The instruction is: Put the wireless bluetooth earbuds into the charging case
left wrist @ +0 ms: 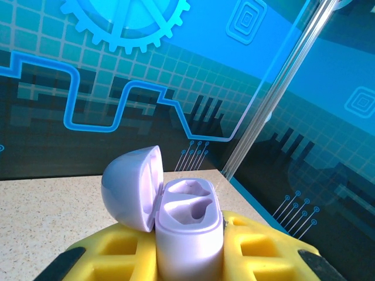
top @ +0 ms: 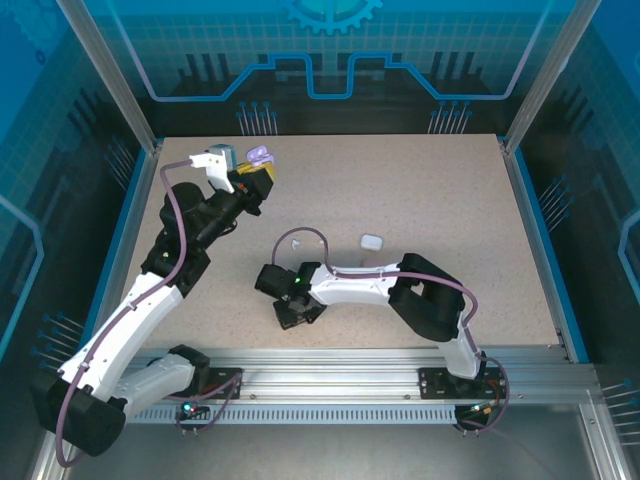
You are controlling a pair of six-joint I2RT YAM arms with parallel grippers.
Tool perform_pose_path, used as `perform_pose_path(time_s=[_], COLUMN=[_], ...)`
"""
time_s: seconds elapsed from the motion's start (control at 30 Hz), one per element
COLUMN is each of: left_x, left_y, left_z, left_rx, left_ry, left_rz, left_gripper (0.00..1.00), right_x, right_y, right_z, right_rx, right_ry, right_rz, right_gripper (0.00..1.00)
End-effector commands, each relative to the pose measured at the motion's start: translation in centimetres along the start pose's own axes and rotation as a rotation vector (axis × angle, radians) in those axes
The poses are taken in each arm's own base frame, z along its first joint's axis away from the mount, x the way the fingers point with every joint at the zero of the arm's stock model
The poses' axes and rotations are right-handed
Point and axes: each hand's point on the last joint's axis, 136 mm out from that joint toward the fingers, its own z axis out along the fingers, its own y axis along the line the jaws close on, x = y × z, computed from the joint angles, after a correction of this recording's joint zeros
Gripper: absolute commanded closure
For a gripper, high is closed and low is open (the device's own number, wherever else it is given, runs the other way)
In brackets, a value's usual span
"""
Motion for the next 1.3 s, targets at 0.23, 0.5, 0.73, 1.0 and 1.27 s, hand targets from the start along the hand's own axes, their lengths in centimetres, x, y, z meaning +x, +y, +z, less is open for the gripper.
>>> perform_pose_path(time_s=[0.23, 0.5, 0.73, 1.0, 1.27], left_x=[-1.2, -1.1, -1.0, -1.0, -1.1], left_y=[-0.5, -0.6, -0.5, -0.6, -0.7], left_z=[-0.5, -0.6, -0.6, -0.6, -0.7], left_rx=[0.027, 0.03, 0.029, 0.033, 0.037], left_ry=[-0.049, -0.048, -0.046, -0.047, -0.047], left_rz=[-0.008, -0.012, -0.01, -0.011, -0.015], left_gripper=[1.0, 1.0, 1.0, 1.0, 1.0], right_x=[0.7, 0.7, 0.7, 0.6, 0.4], right_y=[-0.3, -0.5, -0.6, -1.0, -1.6], right_z=[1.1, 1.7, 2.1, 2.0, 0.7], right_rx=[0.166, 0.191, 0.205, 0.203, 0.203], right_ry=[0.019, 0.018, 0.022, 0.017, -0.025], right_rz=[-0.035, -0.012, -0.01, -0.008, -0.002], right_gripper=[0.62, 0.65, 0.67, 0.77, 0.83])
